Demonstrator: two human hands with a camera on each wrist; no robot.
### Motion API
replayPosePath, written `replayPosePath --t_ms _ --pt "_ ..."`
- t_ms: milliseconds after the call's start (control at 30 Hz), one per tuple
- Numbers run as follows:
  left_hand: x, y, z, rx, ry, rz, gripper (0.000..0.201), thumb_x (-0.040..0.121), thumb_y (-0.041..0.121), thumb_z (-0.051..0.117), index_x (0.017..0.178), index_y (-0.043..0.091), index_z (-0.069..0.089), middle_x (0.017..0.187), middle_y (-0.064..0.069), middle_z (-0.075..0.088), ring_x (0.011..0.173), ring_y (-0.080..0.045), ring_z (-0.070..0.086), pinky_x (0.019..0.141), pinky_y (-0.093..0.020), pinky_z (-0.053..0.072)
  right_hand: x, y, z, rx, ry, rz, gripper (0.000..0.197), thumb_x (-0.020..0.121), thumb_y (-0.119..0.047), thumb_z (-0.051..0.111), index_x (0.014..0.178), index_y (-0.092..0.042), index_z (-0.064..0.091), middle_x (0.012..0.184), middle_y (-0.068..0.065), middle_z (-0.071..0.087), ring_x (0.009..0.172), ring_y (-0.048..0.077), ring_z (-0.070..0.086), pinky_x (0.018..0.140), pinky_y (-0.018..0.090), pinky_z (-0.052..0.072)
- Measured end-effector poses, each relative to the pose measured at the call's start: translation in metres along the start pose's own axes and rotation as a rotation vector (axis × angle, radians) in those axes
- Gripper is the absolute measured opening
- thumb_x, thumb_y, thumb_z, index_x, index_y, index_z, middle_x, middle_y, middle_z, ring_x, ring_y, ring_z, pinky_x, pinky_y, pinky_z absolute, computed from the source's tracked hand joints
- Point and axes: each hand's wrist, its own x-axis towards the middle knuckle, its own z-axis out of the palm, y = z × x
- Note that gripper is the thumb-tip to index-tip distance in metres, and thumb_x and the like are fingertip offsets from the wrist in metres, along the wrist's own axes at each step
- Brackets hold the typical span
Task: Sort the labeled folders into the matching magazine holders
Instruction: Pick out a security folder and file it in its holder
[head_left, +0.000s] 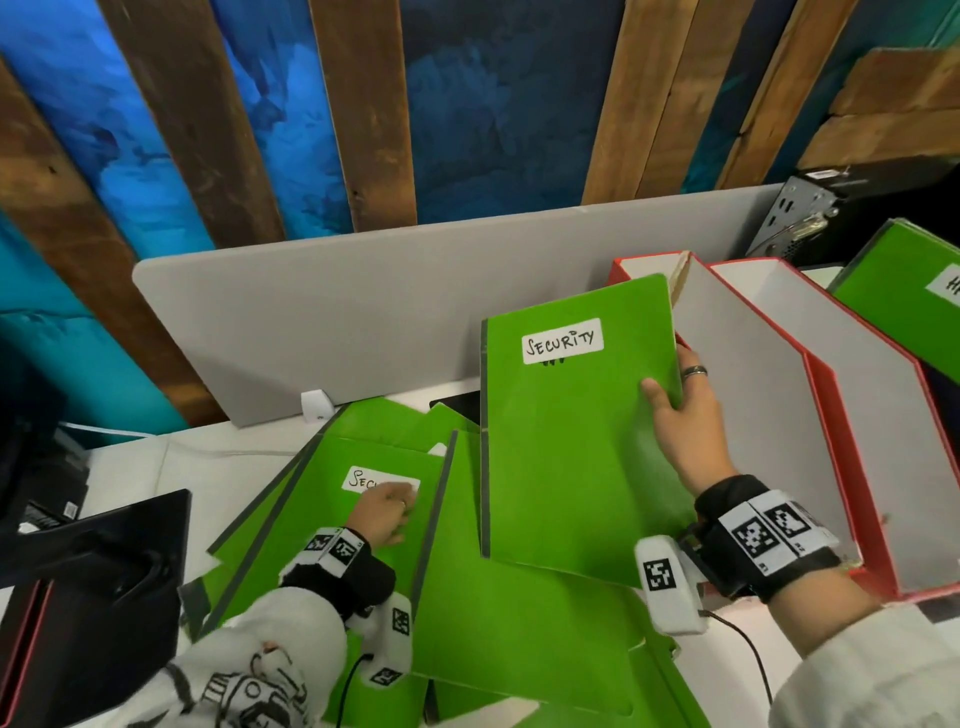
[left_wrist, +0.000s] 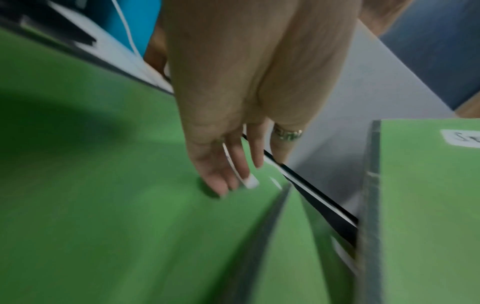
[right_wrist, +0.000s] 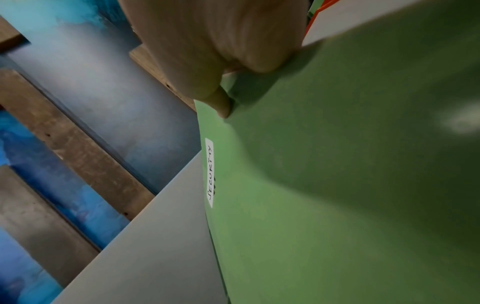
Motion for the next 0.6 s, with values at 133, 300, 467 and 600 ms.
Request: replayPosePath --t_ms 133,300,467,600 --pt "0.019 -0.010 -0.055 0.215 0.245 0.043 0.039 0.090 0.011 0.058 0.128 0.004 0.055 0.130 -0.018 0.056 0.111 -0.031 0.055 0.095 -0.035 0.044 -0.005 0.002 0.003 -0.041 -0.011 -0.005 0.045 0.093 -0.005 0.050 0.136 -0.012 0.040 0.128 0.011 0.058 0.115 0.025 0.054 0.084 0.013 0.032" --pt "0.040 -0.035 -0.106 0.502 0.348 -0.124 0.065 0.077 0.028 0.071 0.136 0.019 0.046 0.137 -0.020 0.047 0.124 -0.040 0.045 0.108 -0.043 0.035 -0.008 -0.003 0.008 -0.062 -0.009 -0.023 0.043 0.093 -0.006 0.050 0.135 -0.012 0.042 0.123 0.014 0.061 0.111 0.031 0.058 0.086 0.022 0.038" --pt "0.045 -0.042 -0.115 0.517 0.308 -0.130 0.075 0.070 0.028 0.079 0.135 0.012 0.046 0.135 -0.020 0.050 0.127 -0.039 0.042 0.107 -0.046 0.035 -0.009 -0.008 0.012 -0.096 -0.018 -0.047 0.042 0.094 -0.007 0.050 0.135 -0.011 0.042 0.123 0.014 0.061 0.109 0.030 0.058 0.077 0.016 0.034" --pt "0.035 -0.027 -0.119 0.445 0.318 -0.116 0.074 0.069 0.027 0.081 0.132 0.007 0.047 0.132 -0.019 0.053 0.125 -0.037 0.045 0.105 -0.045 0.038 -0.011 -0.008 0.013 -0.095 -0.013 -0.058 0.041 0.094 -0.006 0.050 0.134 -0.010 0.042 0.122 0.014 0.062 0.109 0.030 0.059 0.080 0.017 0.036"
